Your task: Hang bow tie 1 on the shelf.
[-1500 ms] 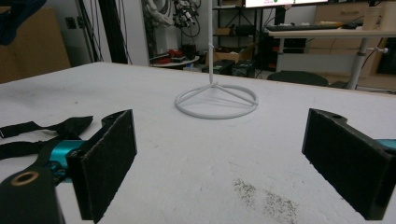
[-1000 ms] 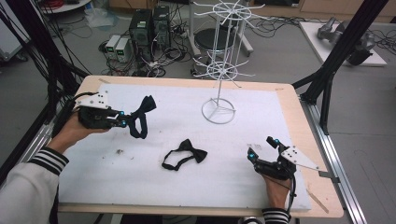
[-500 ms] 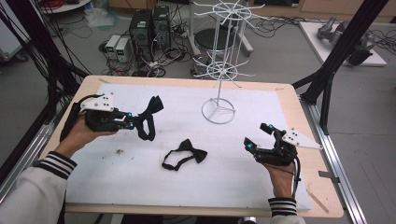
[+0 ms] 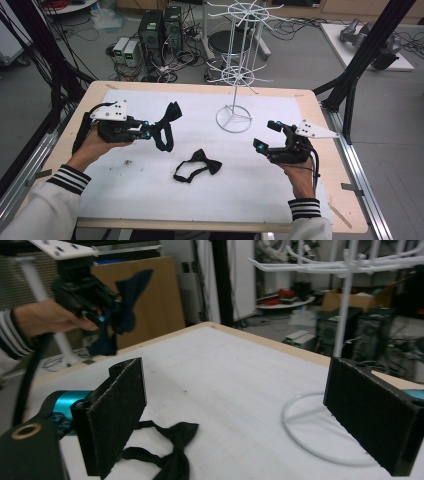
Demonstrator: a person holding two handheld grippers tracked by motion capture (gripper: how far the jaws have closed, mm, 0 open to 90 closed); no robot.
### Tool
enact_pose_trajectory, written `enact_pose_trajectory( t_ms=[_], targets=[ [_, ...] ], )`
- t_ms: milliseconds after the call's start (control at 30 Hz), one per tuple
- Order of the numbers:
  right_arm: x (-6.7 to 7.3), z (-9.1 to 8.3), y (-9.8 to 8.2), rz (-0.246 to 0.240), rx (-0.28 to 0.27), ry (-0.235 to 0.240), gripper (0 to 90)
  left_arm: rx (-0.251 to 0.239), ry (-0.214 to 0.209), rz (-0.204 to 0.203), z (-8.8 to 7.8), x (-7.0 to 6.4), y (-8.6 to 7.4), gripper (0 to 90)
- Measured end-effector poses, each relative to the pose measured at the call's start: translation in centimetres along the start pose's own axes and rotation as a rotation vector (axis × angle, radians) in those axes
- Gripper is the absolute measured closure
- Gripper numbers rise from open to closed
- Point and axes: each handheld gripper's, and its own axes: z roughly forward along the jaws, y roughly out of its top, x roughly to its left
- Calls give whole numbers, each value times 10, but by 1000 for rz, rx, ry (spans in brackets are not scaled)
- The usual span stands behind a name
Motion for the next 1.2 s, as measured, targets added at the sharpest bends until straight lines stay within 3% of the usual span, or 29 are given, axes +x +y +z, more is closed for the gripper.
enact_pose_trajectory(
  t_ms=[133,300,467,700,867,1200],
  targets=[
    [0,9,12,-13,39,35,95,-5,-11,10,7,-2,2,820],
    [3,23,26,-76,79,58,95,-49,-30,-2,14,-6,5,820],
    [8,36,36,-86,92,127,95,-61,-46,-1,20,-9,7,820],
    [12,51,48,-86,63,208,95,-90,-49,-2,24,-13,10,820],
    [15,64,57,-85,83,264,95,-112,-55,-4,30,-17,13,820],
    [25,89,73,-105,145,318,96,-138,-76,2,44,-24,17,821]
  ],
)
